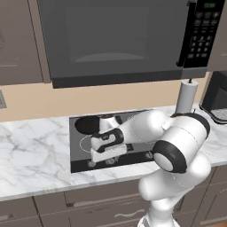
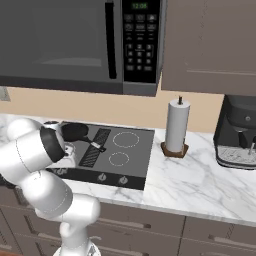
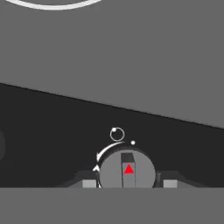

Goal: Turn on the rear left burner of the stove.

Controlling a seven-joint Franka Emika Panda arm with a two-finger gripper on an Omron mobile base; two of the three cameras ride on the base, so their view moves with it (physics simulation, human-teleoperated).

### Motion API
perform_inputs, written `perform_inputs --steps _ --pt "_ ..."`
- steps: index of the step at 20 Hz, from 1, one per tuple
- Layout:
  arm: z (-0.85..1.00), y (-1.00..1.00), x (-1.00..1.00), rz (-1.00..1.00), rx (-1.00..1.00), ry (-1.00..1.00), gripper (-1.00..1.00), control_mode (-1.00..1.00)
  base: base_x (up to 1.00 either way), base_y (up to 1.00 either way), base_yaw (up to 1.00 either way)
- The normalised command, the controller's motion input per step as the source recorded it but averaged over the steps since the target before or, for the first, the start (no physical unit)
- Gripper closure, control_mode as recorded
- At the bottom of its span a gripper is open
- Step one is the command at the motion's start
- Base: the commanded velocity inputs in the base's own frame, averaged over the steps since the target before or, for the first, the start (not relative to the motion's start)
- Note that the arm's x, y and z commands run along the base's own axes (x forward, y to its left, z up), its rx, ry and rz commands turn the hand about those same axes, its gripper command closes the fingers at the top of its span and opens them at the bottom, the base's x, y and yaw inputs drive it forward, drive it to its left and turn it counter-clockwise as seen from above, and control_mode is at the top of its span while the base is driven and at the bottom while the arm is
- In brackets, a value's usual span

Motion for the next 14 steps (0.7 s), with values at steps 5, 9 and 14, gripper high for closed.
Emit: perform_inputs --steps 5,9,14 --pt "-0.36 0.0 0.0 0.64 0.04 0.0 1.0 -1.0 0.0 0.0 0.0" --pt "-0.34 0.0 0.0 0.68 0.06 -0.01 1.0 -1.0 0.0 0.0 0.0" --pt "-0.37 0.0 0.0 0.66 0.1 -0.1 1.0 -1.0 0.0 0.0 0.0"
